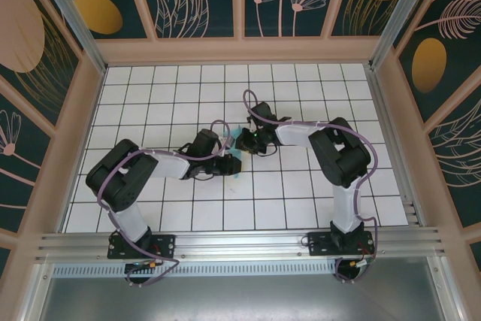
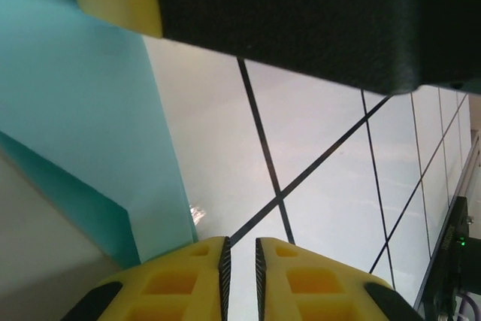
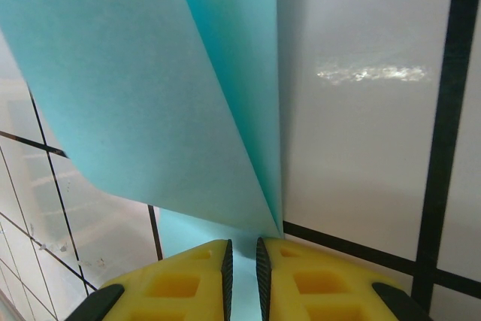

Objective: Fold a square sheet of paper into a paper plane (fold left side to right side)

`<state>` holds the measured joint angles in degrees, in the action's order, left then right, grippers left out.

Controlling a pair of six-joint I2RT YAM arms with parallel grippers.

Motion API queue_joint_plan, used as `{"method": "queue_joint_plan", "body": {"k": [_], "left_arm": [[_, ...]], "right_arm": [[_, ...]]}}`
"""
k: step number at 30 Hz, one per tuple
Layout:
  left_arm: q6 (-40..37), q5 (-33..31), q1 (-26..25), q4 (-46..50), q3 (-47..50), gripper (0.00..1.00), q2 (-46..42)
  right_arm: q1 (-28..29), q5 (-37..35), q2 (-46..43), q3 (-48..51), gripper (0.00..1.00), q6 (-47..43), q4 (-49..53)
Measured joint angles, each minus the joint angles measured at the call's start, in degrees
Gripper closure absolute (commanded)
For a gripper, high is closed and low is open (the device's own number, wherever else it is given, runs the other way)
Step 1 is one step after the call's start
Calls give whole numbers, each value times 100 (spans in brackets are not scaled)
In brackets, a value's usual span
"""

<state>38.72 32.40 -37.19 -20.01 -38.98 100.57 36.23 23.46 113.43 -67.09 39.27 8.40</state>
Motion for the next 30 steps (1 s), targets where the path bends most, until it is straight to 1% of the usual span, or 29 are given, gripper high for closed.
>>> {"method": "queue_joint_plan", "body": {"k": [4,7,9,11,14,21,30], "left_arm": [[20,35,0,0,0,76,-76],[-17,-63,0,173,-4,71,-448],[-79,-164,11,264,-50,70,-680],[-122,-210,42,282,-125,70,-721],[-190,-291,90,356,-190,70,-638],[-208,-238,118,350,-201,71,-127],[-234,-181,120,264,-212,74,90]], "right_arm": [[0,0,0,0,79,0,0],[0,0,0,0,79,0,0],[0,2,0,0,79,0,0],[0,2,0,0,79,0,0],[0,0,0,0,79,0,0],[0,2,0,0,79,0,0],[0,2,0,0,79,0,-2]]}}
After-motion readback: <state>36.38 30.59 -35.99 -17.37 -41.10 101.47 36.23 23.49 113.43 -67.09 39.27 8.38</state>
